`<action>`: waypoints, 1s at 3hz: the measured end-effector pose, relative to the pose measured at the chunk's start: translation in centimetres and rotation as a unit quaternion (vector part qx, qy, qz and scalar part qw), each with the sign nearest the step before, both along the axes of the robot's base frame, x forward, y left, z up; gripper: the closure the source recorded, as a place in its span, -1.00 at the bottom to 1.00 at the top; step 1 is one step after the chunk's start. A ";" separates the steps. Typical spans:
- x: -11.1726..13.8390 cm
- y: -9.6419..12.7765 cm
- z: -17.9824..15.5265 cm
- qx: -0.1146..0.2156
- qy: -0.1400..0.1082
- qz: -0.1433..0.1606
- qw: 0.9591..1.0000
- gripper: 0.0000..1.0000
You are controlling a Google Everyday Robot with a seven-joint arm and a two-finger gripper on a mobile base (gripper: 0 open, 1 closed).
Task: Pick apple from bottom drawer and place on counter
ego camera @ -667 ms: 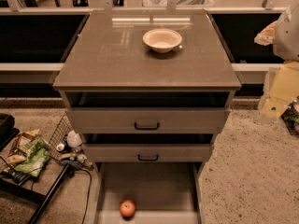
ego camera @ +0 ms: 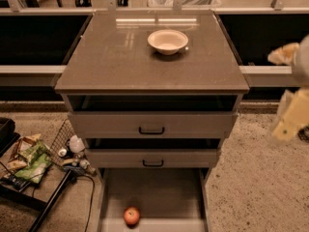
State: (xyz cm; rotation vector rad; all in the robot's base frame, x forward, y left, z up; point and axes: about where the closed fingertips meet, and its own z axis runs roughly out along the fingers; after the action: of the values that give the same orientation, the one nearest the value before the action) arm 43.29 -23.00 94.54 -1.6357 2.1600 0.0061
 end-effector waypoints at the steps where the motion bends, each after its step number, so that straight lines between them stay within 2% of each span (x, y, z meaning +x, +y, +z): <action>1: -1.6 -1.8 -7.4 0.081 -0.003 -0.001 0.997 -1.00; 2: -0.9 -2.6 -13.6 0.166 -0.038 -0.011 0.985 -1.00; 3: 0.4 -3.2 -18.5 0.231 -0.089 -0.023 0.969 -1.00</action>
Offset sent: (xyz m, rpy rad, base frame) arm 0.0137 -0.0443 -0.2055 0.5181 -0.2644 0.0208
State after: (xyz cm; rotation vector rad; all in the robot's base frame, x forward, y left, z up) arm 43.74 -26.21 76.07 -1.2678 1.8809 0.3127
